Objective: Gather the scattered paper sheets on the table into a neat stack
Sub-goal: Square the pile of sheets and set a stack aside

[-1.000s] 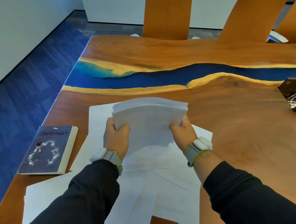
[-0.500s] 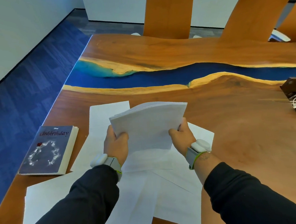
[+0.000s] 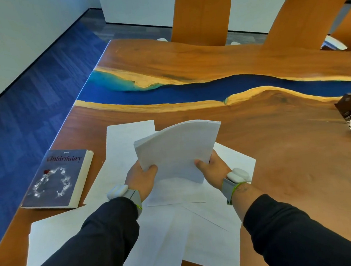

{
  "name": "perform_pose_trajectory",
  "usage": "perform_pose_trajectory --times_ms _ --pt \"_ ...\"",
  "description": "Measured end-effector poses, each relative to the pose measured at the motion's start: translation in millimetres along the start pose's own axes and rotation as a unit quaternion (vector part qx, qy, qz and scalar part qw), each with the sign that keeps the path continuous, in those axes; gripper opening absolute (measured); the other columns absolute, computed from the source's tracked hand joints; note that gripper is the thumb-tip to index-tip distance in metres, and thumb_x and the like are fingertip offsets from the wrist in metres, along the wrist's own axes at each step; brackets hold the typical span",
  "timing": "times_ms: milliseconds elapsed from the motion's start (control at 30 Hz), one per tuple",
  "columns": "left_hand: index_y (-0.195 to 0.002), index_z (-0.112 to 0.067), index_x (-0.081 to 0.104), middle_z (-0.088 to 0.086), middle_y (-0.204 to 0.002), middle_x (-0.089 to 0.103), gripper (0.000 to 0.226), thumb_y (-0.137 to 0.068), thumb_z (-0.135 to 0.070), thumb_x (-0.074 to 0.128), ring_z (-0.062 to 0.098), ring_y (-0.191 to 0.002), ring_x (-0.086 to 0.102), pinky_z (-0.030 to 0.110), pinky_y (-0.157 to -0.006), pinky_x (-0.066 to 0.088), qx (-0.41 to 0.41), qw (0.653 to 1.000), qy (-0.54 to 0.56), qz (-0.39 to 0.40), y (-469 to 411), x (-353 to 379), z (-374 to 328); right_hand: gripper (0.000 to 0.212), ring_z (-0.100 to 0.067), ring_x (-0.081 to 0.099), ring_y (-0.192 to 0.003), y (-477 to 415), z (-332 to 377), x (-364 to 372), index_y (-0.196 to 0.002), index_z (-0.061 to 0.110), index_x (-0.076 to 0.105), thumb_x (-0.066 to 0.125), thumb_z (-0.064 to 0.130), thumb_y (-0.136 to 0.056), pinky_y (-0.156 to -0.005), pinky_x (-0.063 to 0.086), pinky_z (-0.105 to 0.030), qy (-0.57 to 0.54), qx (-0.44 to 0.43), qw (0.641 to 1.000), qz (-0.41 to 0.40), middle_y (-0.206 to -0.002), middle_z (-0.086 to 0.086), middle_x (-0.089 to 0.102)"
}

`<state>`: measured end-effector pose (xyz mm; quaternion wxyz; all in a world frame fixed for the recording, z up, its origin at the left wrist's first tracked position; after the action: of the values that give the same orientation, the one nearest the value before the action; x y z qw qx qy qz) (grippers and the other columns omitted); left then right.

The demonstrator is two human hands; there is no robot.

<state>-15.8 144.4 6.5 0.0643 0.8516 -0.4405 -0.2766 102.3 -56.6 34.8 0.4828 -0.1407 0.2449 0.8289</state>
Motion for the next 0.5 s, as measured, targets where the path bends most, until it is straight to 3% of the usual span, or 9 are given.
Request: perform_pose_trajectory --times_ms 133,233,300,400,500 --pt "-0.124 -0.029 0.06 -0.007 -0.108 0.065 0.026 -0.099 -0.034 0.054 0.019 -0.097 0.061 0.03 -0.081 0.044 0.018 0.999 -0.03 0.003 -4 -2 3 0.037 -0.021 0.061 -0.113 -2 -5 0 -0.134 0.018 0.054 0.051 0.03 -0.099 -0.094 0.047 -0.03 0.012 0.022 1.0 0.009 -0.125 0.0 0.065" --pt "-0.134 -0.026 0.056 -0.009 -0.113 0.063 0.036 -0.1 -0.036 0.055 0.019 -0.102 0.061 0.033 -0.087 0.046 0.022 1.0 -0.021 -0.003 -10 -6 0 0.033 -0.017 0.063 -0.102 -7 0 3 -0.131 0.019 0.056 0.05 0.027 -0.1 -0.074 0.046 -0.012 -0.015 0.013 1.0 0.003 -0.114 0.005 0.066" --pt "-0.133 -0.028 0.055 -0.01 -0.112 0.063 0.034 -0.1 -0.036 0.055 0.019 -0.101 0.061 0.032 -0.086 0.046 0.023 1.0 -0.016 -0.007 -15 -9 0 0.032 -0.014 0.061 -0.098 -11 5 6 -0.131 0.021 0.055 0.049 0.027 -0.1 -0.069 0.043 -0.008 -0.027 0.01 1.0 0.001 -0.111 0.007 0.064" --pt "-0.123 -0.031 0.054 -0.015 -0.104 0.062 0.023 -0.1 -0.037 0.055 0.014 -0.092 0.061 0.026 -0.074 0.046 0.017 0.999 -0.023 -0.026 -24 -15 3 0.033 -0.016 0.062 -0.099 -20 7 12 -0.131 0.024 0.055 0.05 0.028 -0.099 -0.08 0.046 -0.023 -0.018 0.013 1.0 0.01 -0.114 0.006 0.065" --pt "-0.11 -0.031 0.052 -0.018 -0.093 0.06 0.014 -0.1 -0.04 0.055 0.005 -0.084 0.059 0.02 -0.061 0.041 0.006 0.998 -0.042 -0.048 -33 -21 9 0.031 -0.019 0.063 -0.097 -32 8 21 -0.127 0.025 0.055 0.052 0.031 -0.096 -0.082 0.049 -0.029 -0.006 0.033 0.999 0.009 -0.111 0.004 0.065"
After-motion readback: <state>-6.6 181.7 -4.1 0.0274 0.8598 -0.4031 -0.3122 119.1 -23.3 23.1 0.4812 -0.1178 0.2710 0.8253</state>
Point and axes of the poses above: each hand's wrist, its own y-axis away from the middle knuckle, its own x-axis out of the palm, z = x × y, the point moved 3 cm from there along -y, towards the middle knuckle
